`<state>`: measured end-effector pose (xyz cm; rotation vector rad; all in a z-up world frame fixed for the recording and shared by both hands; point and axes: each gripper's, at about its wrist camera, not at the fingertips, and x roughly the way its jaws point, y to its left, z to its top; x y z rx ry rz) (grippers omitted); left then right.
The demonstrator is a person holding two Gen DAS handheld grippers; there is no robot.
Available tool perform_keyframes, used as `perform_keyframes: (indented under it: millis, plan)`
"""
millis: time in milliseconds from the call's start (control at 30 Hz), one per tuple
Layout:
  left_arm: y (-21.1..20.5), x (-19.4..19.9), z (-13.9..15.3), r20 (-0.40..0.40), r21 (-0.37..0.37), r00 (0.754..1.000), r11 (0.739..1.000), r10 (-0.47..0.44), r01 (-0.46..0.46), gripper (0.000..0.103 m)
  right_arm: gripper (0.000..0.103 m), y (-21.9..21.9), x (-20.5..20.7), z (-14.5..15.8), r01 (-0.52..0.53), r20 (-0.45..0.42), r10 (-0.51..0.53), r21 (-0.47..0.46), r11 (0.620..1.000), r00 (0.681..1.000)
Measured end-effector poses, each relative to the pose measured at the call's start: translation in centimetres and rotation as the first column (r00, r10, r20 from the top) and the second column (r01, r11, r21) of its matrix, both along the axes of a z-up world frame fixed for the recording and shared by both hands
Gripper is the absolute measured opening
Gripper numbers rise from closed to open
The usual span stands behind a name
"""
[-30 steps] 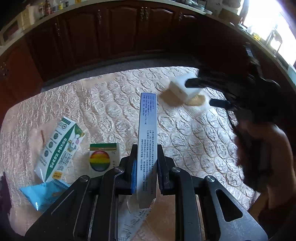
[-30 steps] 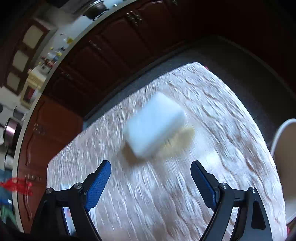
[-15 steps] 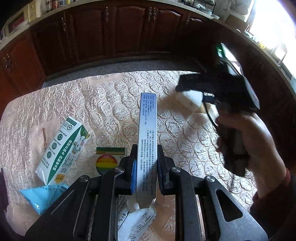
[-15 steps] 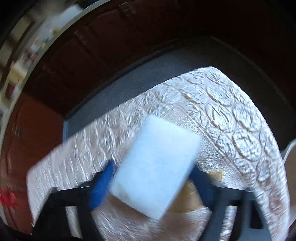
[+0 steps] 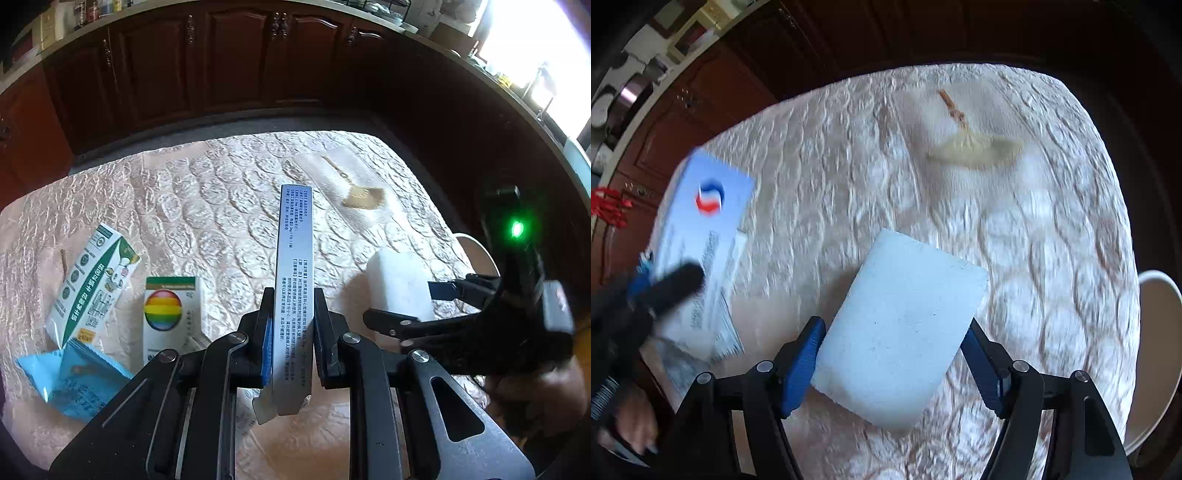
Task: Collect trash
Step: 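Grasp the long white printed box with the left gripper while the right grasps the white sponge block, then carry box and sponge over the bucket and open both grippers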
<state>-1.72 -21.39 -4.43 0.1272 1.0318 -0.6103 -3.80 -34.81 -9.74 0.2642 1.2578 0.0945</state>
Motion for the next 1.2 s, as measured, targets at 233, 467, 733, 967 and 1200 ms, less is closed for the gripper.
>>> perform_keyframes:
  millis: [233,467,733,967,1200]
  plan:
    - [-0.2,-1.9,-0.3,-0.003,0.017,1.000,1.000,-0.012,0.012,0.016,0.077,-0.2,-3.3,-0.2,0.186,0.105,-0.186,0.010,0.982,0.977]
    - [-0.7,-3.4,0.1,0.001,0.018,0.999,0.999,-0.032,0.032,0.016,0.058,-1.4,-6.6,0.9,0.226,0.176,-0.230,0.040,0.973,0.957]
    - [-3.5,-5.4,0.9,-0.012,-0.026,0.995,0.995,-0.101,0.101,0.016,0.058,-2.2,-11.7,4.9,0.253,0.275,-0.249,0.021,0.967,0.929]
    - [-7.7,-7.5,2.3,-0.003,-0.056,0.982,0.980,-0.189,0.189,0.016,0.058,-4.6,-15.3,6.5,0.319,0.315,-0.300,-0.006,0.948,0.900]
    - [-11.7,-9.0,3.6,-0.002,-0.067,0.962,0.960,-0.272,0.271,0.016,0.058,-8.7,-18.6,6.9,0.417,0.333,-0.396,0.010,0.909,0.856]
